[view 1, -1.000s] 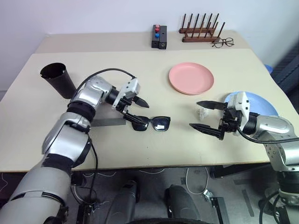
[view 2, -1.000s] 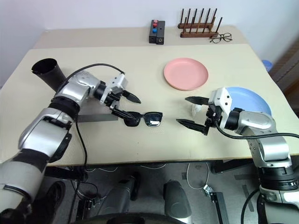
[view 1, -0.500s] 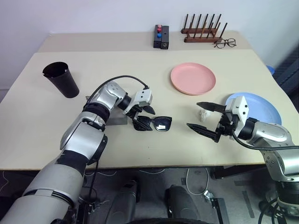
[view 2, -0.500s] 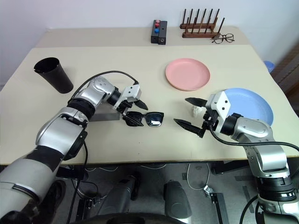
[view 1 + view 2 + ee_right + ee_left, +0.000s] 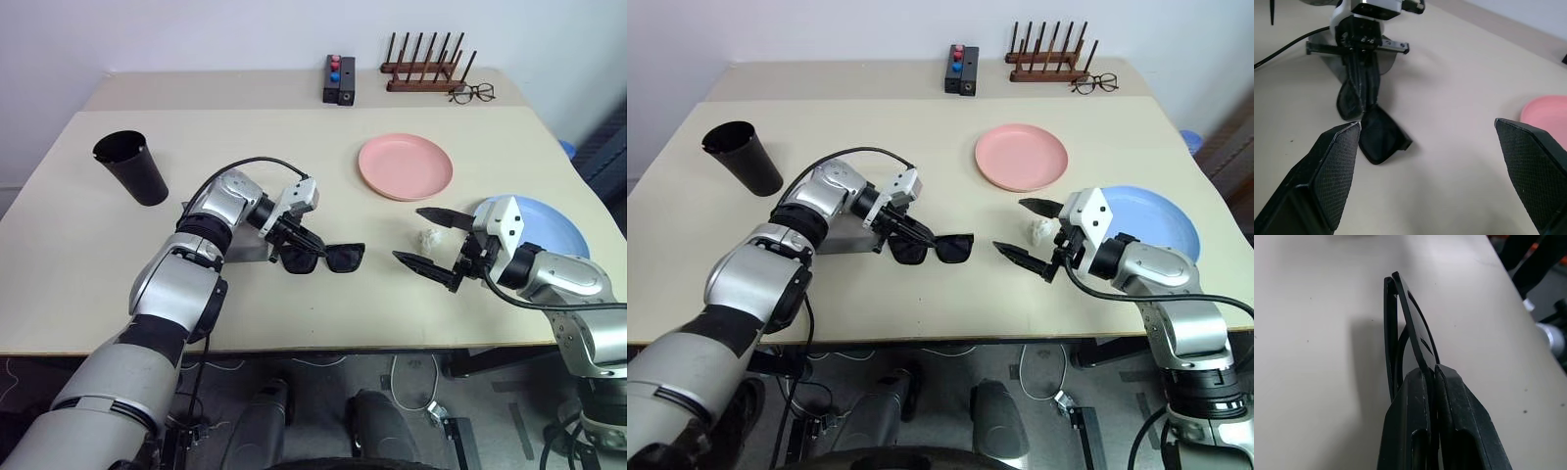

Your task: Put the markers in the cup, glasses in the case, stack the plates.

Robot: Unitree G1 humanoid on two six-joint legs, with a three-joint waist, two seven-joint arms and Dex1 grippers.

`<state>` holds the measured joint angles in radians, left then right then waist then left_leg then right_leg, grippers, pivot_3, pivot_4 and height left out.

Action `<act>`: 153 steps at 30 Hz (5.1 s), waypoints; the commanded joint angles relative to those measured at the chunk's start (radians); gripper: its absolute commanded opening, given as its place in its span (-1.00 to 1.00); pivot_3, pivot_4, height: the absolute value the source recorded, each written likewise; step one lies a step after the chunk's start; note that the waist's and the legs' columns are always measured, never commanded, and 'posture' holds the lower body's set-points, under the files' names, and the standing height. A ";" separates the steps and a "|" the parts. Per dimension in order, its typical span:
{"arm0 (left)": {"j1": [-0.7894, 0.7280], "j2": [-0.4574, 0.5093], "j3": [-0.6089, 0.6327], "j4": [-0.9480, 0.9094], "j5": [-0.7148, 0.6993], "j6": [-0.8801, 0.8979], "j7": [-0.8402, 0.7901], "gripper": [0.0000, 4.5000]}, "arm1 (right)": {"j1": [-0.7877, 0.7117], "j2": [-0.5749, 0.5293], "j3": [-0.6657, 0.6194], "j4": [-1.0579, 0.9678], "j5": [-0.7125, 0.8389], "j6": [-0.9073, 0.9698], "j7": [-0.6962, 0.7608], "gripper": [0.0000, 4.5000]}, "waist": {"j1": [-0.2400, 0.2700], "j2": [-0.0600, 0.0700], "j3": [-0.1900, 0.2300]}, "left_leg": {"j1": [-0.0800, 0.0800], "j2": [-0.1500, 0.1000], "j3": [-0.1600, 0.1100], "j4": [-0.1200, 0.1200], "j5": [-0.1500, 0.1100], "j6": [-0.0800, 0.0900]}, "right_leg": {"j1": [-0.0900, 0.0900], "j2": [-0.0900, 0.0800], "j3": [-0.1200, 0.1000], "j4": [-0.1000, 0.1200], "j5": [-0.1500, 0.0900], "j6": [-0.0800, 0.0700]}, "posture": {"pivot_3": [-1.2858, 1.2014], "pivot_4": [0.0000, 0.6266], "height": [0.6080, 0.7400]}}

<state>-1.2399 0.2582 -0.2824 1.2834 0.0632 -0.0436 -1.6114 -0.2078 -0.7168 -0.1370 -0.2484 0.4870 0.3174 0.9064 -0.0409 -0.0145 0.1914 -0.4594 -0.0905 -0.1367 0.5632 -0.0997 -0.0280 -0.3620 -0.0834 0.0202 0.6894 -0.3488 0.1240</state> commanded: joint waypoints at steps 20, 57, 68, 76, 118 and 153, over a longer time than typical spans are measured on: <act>-0.104 0.436 -0.309 -0.184 -0.326 0.134 -0.003 -0.99 | -0.088 0.051 0.036 0.071 -0.044 -0.070 0.026 1.00 | -0.001 0.000 0.001 | -0.002 0.000 0.000 -0.002 0.000 0.000 | -0.003 0.000 0.001 0.000 0.000 0.000 | 0.03 -0.52 1.00; 0.160 0.624 -0.502 -0.248 -0.549 -0.002 -0.003 0.58 | -0.127 0.060 0.052 0.102 -0.072 -0.076 0.049 1.00 | -0.002 0.000 0.001 | -0.003 0.000 0.000 -0.002 0.000 0.000 | -0.005 0.000 0.002 0.000 0.000 -0.001 | 0.03 -0.52 1.00; 0.138 0.583 -0.426 -0.184 -0.526 -0.096 -0.003 0.97 | -0.135 0.067 0.060 0.110 -0.077 -0.080 0.052 1.00 | -0.002 0.000 0.001 | -0.003 0.000 0.000 -0.002 0.000 0.000 | -0.005 0.000 0.003 0.000 0.000 -0.001 | 0.03 -0.52 1.00; 0.200 0.634 -0.485 -0.327 -0.597 -0.109 -0.003 0.97 | -0.141 0.070 0.065 0.115 -0.078 -0.081 0.051 1.00 | -0.003 0.000 0.001 | -0.003 0.001 0.000 -0.002 0.000 0.000 | -0.006 0.000 0.003 0.000 0.000 -0.001 | 0.03 -0.52 1.00; -0.018 0.562 -0.165 -0.111 -0.499 -0.041 0.003 0.87 | -0.158 0.090 0.085 0.143 -0.089 -0.100 0.057 1.00 | -0.002 0.000 0.001 | -0.003 0.000 0.000 -0.002 0.000 0.000 | -0.006 0.001 0.002 0.001 0.000 0.000 | 0.03 -0.52 1.00; 0.094 0.501 0.057 -0.091 -0.004 -0.059 0.001 -0.98 | -0.166 0.088 0.085 0.146 -0.106 -0.112 0.059 1.00 | -0.004 0.000 0.001 | -0.003 0.000 0.001 -0.002 0.000 0.000 | -0.006 0.001 0.002 0.002 0.000 0.000 | 0.03 -0.52 1.00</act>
<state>-1.1479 0.7351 -0.2412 1.2271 0.0743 -0.1029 -1.5794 -0.3638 -0.6290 -0.0367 -0.0741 0.3752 0.2219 0.9687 -0.0446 -0.0149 0.1923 -0.4621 -0.0901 -0.1353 0.5611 -0.0995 -0.0280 -0.3677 -0.0824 0.0226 0.6911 -0.3489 0.1238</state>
